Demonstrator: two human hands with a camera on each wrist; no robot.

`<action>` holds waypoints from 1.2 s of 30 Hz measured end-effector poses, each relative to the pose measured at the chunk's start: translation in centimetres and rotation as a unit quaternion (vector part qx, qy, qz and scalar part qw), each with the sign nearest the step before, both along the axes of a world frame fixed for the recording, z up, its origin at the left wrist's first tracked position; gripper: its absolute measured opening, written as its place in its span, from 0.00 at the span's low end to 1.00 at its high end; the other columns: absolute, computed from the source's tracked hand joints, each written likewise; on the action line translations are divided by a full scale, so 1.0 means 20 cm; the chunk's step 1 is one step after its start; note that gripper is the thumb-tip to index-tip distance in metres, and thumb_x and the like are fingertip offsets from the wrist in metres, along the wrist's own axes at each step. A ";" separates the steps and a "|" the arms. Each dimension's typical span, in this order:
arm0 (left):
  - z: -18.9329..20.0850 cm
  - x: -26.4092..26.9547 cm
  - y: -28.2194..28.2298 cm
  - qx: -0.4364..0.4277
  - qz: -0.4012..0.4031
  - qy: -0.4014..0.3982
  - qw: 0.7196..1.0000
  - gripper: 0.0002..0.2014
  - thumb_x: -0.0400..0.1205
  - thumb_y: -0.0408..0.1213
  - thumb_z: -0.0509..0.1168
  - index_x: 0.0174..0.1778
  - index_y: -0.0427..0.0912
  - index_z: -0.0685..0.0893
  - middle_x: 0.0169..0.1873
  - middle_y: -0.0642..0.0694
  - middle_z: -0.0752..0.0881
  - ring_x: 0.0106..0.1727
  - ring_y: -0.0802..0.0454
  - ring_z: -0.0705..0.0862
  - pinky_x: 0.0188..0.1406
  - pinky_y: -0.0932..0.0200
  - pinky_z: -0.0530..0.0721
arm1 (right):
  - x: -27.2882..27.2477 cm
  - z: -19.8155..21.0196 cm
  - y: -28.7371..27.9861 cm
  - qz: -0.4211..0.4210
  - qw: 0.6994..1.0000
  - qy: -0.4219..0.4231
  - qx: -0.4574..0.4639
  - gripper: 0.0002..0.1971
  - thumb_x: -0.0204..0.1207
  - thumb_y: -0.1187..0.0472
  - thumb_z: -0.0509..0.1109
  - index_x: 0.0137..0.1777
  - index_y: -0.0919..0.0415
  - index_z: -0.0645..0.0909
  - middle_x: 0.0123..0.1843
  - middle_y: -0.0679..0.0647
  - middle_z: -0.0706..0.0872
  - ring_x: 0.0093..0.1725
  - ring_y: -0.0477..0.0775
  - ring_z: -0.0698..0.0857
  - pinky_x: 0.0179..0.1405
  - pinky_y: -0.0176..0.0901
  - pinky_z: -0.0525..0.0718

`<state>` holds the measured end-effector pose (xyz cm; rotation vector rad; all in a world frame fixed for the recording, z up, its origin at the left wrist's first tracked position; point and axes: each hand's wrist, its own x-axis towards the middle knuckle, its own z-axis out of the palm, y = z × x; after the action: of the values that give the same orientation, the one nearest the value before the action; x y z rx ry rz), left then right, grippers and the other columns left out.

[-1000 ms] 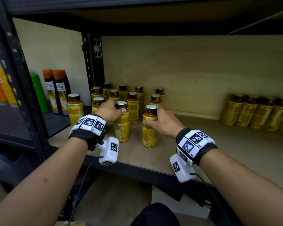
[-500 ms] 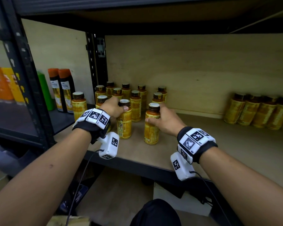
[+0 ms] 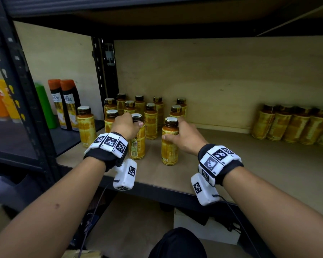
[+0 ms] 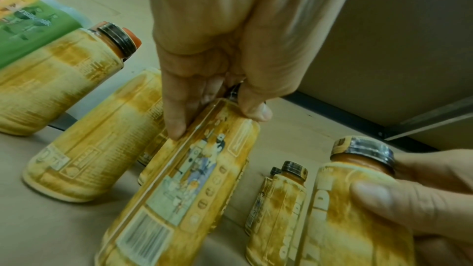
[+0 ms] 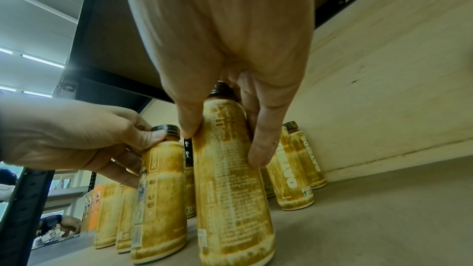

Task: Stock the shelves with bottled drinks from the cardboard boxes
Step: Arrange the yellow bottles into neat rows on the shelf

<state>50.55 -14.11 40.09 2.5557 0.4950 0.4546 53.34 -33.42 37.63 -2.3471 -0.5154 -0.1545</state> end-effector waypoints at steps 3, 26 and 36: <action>0.00 0.00 0.01 0.001 0.002 0.000 1.000 0.24 0.83 0.50 0.63 0.66 0.34 0.75 0.63 0.34 0.81 0.64 0.36 0.80 0.56 0.47 0.80 | 0.00 0.02 0.01 0.006 1.000 0.002 -0.006 0.33 0.71 0.46 0.78 0.72 0.54 0.70 0.66 0.54 0.83 0.64 0.57 0.83 0.64 0.55 0.83; -0.04 0.03 0.09 -0.101 -0.052 -0.040 0.993 0.25 0.76 0.57 0.69 0.62 0.42 0.78 0.55 0.40 0.85 0.52 0.38 0.85 0.52 0.41 0.87 | 0.46 0.15 -0.22 -0.072 0.996 0.050 -0.033 0.43 0.61 0.51 0.86 0.75 0.57 0.70 0.68 0.58 0.81 0.61 0.59 0.84 0.61 0.58 0.85; -0.07 0.01 0.08 -0.112 -0.053 -0.063 0.990 0.24 0.82 0.51 0.66 0.69 0.41 0.75 0.65 0.41 0.81 0.66 0.40 0.79 0.53 0.53 0.76 | 0.63 0.00 0.03 -0.060 0.994 0.003 -0.089 0.26 0.72 0.46 0.75 0.67 0.54 0.76 0.59 0.55 0.83 0.63 0.61 0.83 0.51 0.40 0.72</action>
<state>50.84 -12.52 38.63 2.3076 0.3424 0.4886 66.03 -32.74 37.73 -2.5534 -0.3982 -0.1629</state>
